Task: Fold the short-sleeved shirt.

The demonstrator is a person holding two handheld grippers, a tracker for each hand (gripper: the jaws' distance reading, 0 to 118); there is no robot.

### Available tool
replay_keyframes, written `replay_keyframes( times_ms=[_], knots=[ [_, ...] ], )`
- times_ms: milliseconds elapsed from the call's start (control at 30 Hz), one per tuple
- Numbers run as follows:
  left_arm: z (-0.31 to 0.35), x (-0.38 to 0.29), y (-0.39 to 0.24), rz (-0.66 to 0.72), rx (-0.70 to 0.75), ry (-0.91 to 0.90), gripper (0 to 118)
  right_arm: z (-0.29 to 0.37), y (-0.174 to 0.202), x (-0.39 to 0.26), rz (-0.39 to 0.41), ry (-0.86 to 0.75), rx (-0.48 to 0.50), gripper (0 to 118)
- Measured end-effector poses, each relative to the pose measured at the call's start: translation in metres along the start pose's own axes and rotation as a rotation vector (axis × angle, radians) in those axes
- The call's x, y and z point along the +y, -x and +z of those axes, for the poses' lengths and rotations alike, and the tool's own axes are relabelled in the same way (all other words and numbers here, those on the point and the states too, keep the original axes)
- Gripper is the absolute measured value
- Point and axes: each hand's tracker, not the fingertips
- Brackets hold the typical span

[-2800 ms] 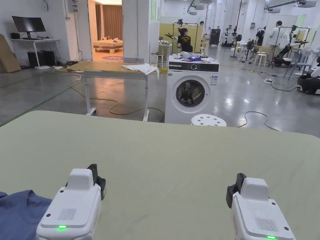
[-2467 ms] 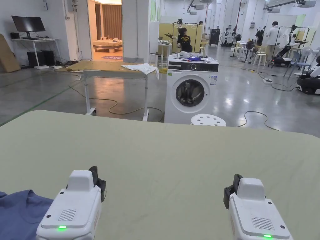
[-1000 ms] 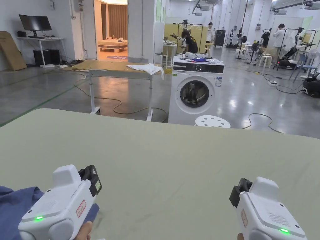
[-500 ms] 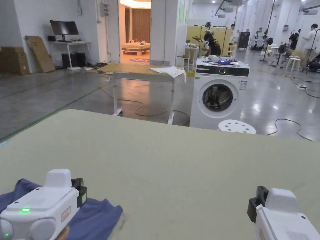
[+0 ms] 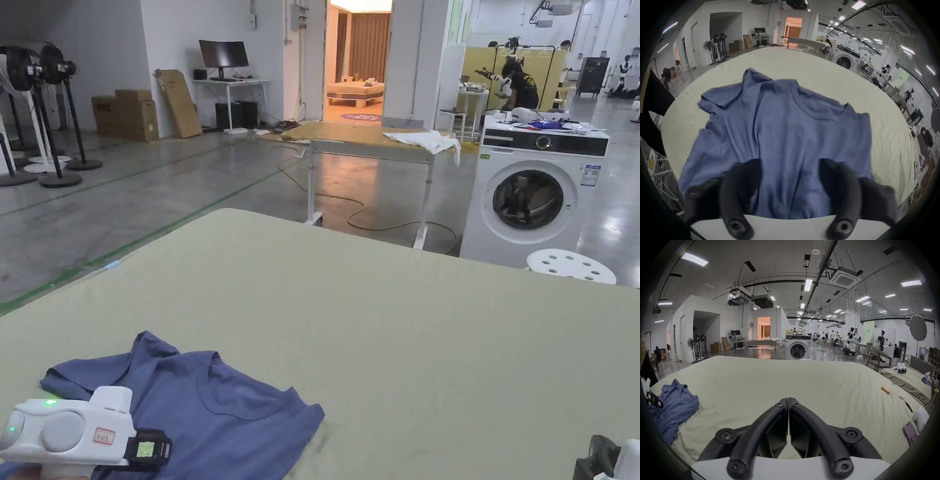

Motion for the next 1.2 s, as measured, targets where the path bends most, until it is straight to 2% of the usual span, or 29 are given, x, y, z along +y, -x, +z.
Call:
replay_keyframes(
  times_ms=[33, 67, 167, 233, 300, 333, 367, 433, 467, 533, 633, 867, 1033, 1200],
  knots=[
    [-0.005, -0.003, -0.001, -0.002, 0.005, 0.013, 85, 0.000, 0.000, -0.002, 0.005, 0.004, -0.001, 0],
    [-0.011, -0.005, -0.003, -0.005, 0.012, 0.029, 88, 0.000, 0.001, -0.003, 0.012, 0.008, -0.001, 0],
    [-0.025, -0.014, -0.012, -0.047, 0.015, 0.078, 89, 0.000, 0.000, -0.005, 0.022, 0.017, -0.006, 0],
    [-0.024, -0.018, -0.024, -0.142, 0.078, 0.053, 88, 0.000, -0.001, -0.006, 0.024, 0.021, -0.009, 0],
    [-0.025, -0.015, -0.024, -0.153, 0.103, 0.053, 80, 0.001, -0.001, -0.006, 0.029, 0.021, -0.010, 0],
    [-0.022, -0.015, -0.028, -0.148, 0.096, 0.051, 69, 0.001, -0.001, -0.006, 0.031, 0.020, -0.010, 0],
    [-0.019, -0.014, -0.032, -0.158, 0.091, 0.038, 49, 0.001, -0.001, -0.006, 0.033, 0.019, -0.010, 0],
    [-0.015, -0.015, -0.037, -0.184, 0.112, 0.017, 20, 0.002, 0.000, -0.006, 0.034, 0.018, -0.009, 0],
    [-0.015, -0.016, -0.039, -0.215, 0.146, 0.015, 0, 0.002, 0.001, -0.006, 0.033, 0.018, -0.008, 0],
    [-0.012, -0.020, -0.042, -0.271, 0.210, 0.005, 0, 0.002, 0.003, -0.007, 0.032, 0.022, -0.007, 0],
    [-0.009, -0.021, -0.038, -0.195, 0.154, -0.013, 0, 0.002, 0.003, -0.010, 0.032, 0.025, -0.005, 0],
    [0.026, 0.002, -0.030, -0.061, 0.091, -0.244, 0, 0.002, 0.004, -0.006, 0.015, 0.016, -0.006, 0],
    [0.054, 0.032, -0.038, -0.111, 0.044, -0.361, 0, 0.003, 0.001, 0.000, 0.019, 0.001, -0.004, 0],
    [0.085, 0.064, -0.057, -0.092, -0.032, -0.513, 0, 0.004, -0.005, 0.006, 0.020, -0.015, -0.010, 0]
  ],
)
